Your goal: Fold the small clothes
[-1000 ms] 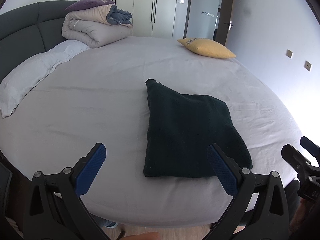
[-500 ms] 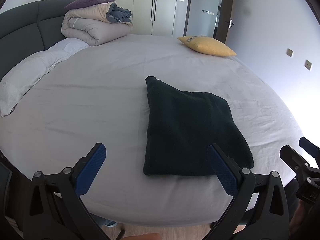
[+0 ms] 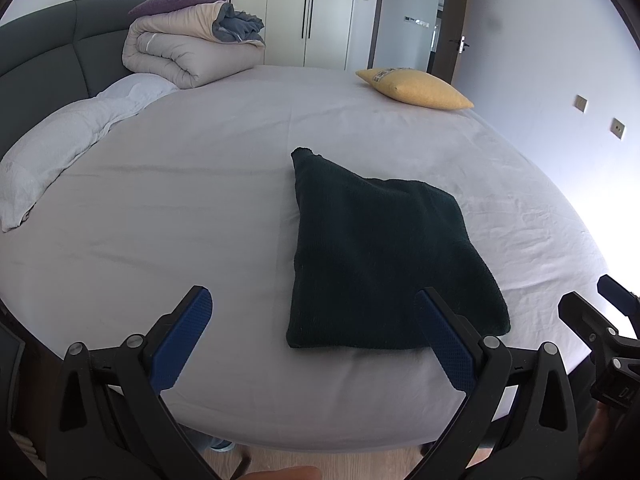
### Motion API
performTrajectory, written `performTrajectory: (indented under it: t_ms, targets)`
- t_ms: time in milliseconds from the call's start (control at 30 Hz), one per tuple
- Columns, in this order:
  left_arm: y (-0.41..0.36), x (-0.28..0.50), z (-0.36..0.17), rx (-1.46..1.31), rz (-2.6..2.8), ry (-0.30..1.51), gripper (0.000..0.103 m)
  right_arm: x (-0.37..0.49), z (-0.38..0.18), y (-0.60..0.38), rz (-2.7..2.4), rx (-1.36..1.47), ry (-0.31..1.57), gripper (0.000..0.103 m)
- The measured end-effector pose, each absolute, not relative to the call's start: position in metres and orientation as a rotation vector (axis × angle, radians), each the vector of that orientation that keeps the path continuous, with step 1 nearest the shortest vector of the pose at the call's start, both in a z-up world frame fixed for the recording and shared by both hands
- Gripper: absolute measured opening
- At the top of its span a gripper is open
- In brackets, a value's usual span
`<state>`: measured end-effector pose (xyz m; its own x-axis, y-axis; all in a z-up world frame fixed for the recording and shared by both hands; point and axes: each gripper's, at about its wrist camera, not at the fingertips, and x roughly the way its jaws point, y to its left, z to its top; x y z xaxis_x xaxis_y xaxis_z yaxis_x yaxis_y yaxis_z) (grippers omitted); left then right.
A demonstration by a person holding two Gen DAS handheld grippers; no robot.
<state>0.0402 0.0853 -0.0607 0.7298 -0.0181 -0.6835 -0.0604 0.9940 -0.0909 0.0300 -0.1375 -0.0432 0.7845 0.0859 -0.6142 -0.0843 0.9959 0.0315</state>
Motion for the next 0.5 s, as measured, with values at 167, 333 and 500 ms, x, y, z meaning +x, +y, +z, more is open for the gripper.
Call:
performTrajectory:
  t_ms: [167, 333, 500]
  targets:
    - [0.0848, 0.0397, -0.0610, -0.109, 0.024, 0.754, 0.103, 0.0289, -0.0435, -0.1366, 0.092, 0.003, 0.663, 0.103]
    - [0.0846, 0.0388, -0.0619, -0.108, 0.025, 0.754, 0.103, 0.0295, -0.0434, -0.1371, 0.091, 0.003, 0.663, 0.103]
    - [0.0848, 0.0380, -0.0623, -0.109, 0.025, 0.755, 0.103, 0.0292, -0.0434, -0.1371, 0.091, 0.002, 0.663, 0.103]
